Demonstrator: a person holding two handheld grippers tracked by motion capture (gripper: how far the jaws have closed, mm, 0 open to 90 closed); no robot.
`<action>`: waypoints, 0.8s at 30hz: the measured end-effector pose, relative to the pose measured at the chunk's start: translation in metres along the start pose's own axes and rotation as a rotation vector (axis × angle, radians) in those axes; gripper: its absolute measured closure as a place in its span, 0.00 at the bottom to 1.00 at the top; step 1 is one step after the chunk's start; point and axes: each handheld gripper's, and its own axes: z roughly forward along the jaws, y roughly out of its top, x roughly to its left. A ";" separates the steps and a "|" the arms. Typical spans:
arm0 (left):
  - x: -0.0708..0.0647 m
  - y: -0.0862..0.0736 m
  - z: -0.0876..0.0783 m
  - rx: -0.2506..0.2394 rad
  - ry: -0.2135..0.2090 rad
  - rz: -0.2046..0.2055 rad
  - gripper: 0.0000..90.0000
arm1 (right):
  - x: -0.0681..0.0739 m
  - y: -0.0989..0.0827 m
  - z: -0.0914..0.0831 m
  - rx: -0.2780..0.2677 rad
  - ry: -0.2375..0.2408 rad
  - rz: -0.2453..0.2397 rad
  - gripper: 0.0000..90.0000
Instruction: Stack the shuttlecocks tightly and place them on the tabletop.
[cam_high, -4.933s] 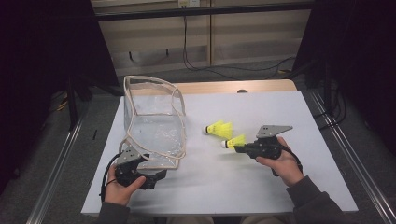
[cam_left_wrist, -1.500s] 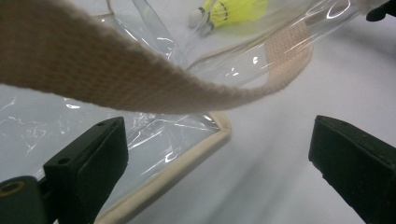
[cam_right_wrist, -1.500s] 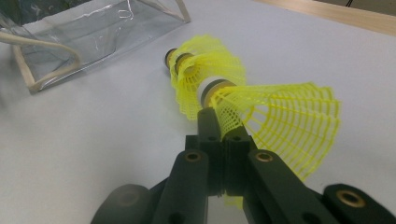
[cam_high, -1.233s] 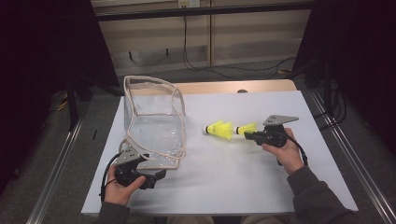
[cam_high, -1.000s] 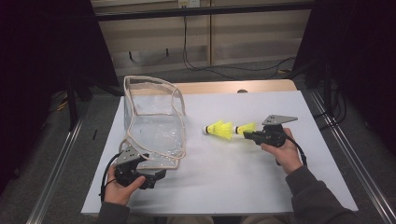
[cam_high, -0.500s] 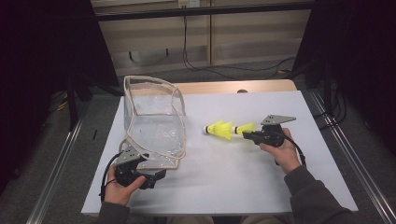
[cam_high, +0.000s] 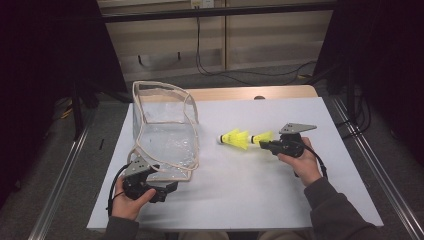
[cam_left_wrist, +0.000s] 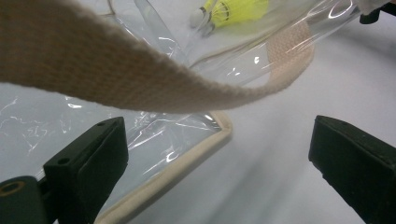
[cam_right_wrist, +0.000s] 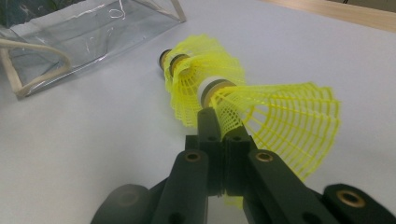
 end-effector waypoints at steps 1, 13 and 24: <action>0.000 0.000 0.000 0.000 0.000 0.000 0.05 | 0.000 0.000 0.000 0.000 -0.001 -0.002 0.99; 0.000 0.000 0.000 0.000 0.001 0.000 0.05 | -0.001 -0.001 0.002 0.000 -0.004 -0.001 0.99; 0.000 0.000 0.000 0.000 0.002 0.000 0.05 | 0.000 0.000 0.004 0.002 -0.006 -0.001 0.99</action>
